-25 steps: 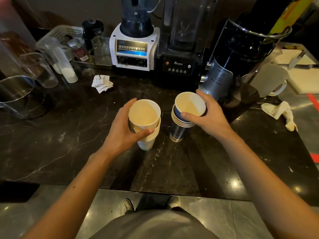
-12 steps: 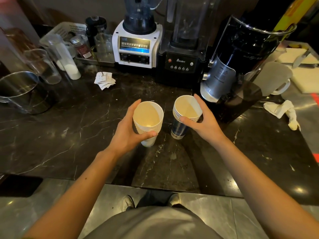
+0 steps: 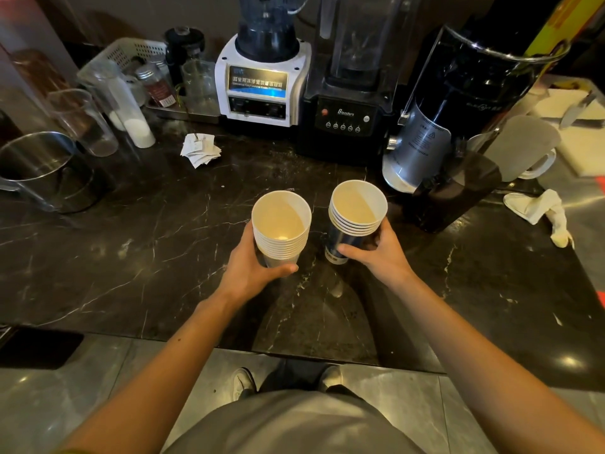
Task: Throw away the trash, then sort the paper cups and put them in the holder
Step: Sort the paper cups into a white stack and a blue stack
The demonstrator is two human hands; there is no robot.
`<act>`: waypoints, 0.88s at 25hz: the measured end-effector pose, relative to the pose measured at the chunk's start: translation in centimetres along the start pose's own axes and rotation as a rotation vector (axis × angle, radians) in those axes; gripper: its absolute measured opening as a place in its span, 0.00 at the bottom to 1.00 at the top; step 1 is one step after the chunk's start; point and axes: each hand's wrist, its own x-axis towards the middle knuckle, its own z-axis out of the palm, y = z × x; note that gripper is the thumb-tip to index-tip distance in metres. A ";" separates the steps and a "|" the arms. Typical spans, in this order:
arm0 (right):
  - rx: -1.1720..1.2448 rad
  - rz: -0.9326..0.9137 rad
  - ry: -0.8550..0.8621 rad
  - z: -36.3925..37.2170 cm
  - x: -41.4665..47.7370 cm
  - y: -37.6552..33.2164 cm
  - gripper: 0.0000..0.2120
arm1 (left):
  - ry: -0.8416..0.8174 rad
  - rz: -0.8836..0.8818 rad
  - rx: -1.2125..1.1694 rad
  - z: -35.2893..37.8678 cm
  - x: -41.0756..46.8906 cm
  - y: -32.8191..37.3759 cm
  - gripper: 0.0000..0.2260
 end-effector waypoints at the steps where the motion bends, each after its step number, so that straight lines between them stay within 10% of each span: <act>1: 0.006 -0.004 0.007 0.2 0.1 0.1 0.48 | 0.001 -0.013 -0.006 0.2 0.0 -0.2 0.48; 11: 0.214 -0.034 0.114 -0.1 -1.5 -1.8 0.40 | 0.038 -0.059 -0.154 -0.4 0.8 1.0 0.42; 22: 0.471 -0.036 0.602 -4.2 -11.2 -2.6 0.24 | -0.397 0.138 -0.299 4.5 3.9 8.1 0.29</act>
